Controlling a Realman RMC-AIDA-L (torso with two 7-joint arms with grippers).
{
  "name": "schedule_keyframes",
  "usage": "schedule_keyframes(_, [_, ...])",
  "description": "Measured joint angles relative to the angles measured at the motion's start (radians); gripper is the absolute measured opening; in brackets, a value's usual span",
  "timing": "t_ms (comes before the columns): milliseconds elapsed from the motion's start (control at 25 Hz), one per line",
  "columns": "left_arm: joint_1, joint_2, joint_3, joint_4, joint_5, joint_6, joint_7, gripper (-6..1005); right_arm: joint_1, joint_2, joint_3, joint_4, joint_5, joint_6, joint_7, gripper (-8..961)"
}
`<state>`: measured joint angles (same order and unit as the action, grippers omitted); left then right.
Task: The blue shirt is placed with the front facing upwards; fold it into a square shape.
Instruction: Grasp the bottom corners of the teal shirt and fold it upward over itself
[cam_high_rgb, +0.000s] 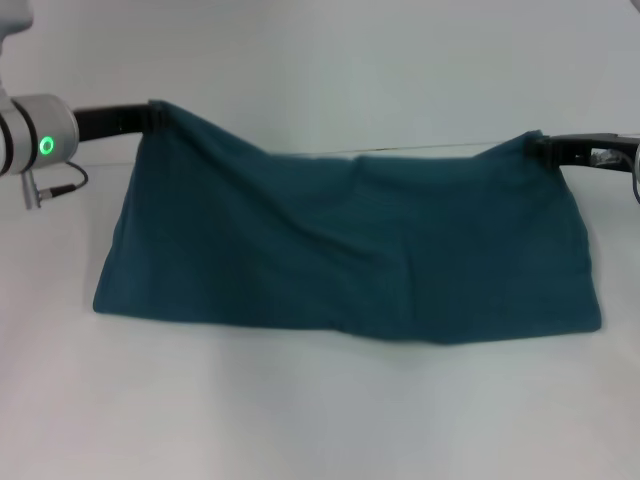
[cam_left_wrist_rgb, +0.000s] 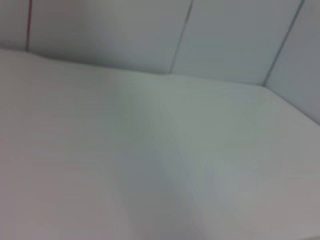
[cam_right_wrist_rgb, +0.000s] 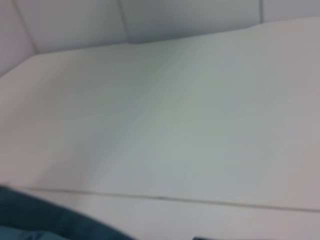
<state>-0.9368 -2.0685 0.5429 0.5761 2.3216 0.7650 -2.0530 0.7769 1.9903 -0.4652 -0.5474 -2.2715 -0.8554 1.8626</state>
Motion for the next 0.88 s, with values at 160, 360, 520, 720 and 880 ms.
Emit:
schedule_keyframes(160, [-0.021,0.0,0.006,0.0,0.0,-0.051,0.002,26,0.01,-0.007,-0.001,0.007,0.021,0.029,-0.001,61])
schedule_keyframes(360, [-0.034,-0.002,0.007,0.001,-0.018,-0.085,0.011,26,0.028,-0.014,-0.001,0.007,0.036,0.045,-0.001,72])
schedule_keyframes(520, [-0.039,-0.003,0.007,0.004,-0.034,-0.102,0.025,26,0.037,-0.017,-0.001,0.009,0.037,0.065,-0.001,81])
schedule_keyframes(720, [-0.041,-0.019,0.008,-0.02,-0.043,-0.151,0.064,26,0.045,-0.017,-0.003,0.051,0.037,0.109,-0.021,92])
schedule_keyframes(880, [-0.042,-0.031,0.009,-0.026,-0.05,-0.162,0.087,25,0.05,-0.012,-0.004,0.076,0.037,0.139,-0.039,100])
